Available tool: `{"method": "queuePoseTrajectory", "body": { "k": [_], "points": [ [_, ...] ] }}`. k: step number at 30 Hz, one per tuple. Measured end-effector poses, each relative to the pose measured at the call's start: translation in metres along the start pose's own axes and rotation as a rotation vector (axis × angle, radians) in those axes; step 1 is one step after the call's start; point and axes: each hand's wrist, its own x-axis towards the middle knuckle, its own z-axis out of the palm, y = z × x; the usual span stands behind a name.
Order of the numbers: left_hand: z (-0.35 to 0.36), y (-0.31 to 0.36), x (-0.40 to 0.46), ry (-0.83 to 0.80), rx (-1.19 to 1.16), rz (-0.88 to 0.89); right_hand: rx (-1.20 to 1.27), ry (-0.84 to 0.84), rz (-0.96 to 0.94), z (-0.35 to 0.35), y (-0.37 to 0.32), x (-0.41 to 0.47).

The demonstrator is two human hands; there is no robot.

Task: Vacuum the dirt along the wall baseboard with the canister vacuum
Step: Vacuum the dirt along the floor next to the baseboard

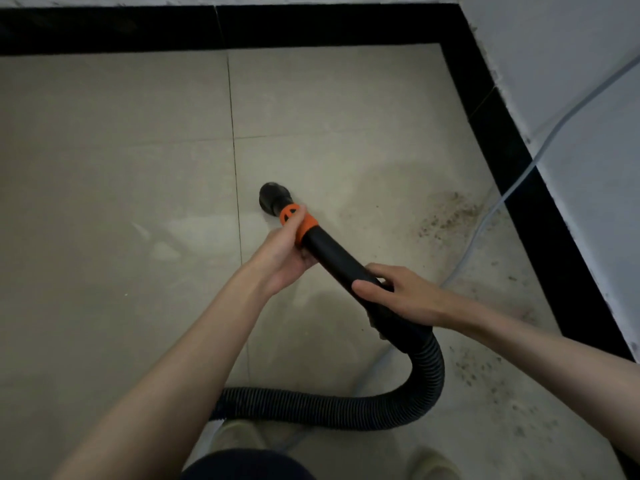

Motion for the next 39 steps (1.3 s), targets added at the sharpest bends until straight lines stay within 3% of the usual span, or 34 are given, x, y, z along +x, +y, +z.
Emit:
{"method": "queuePoseTrajectory", "body": {
  "k": [4,11,16,23,34,39],
  "points": [
    [-0.005,-0.028,-0.008,0.112,-0.035,0.036,-0.071,-0.053,0.055,0.009,0.014,-0.006],
    [0.019,-0.055,-0.022,0.087,0.046,-0.015,-0.624,0.271,0.000,0.032,0.026,-0.011],
    [0.028,-0.080,-0.036,0.083,0.068,-0.084,-0.440,0.170,0.021,0.018,0.051,-0.037],
    [0.037,-0.111,-0.051,0.056,-0.001,-0.203,-0.438,-0.028,0.024,-0.026,0.066,-0.057],
    [0.032,-0.114,-0.044,0.221,-0.017,0.059,-0.544,-0.018,-0.068,-0.017,0.052,-0.038],
    [0.031,-0.116,-0.044,0.170,-0.005,0.018,-0.314,-0.064,-0.019,-0.015,0.060,-0.041]
  ]
}}
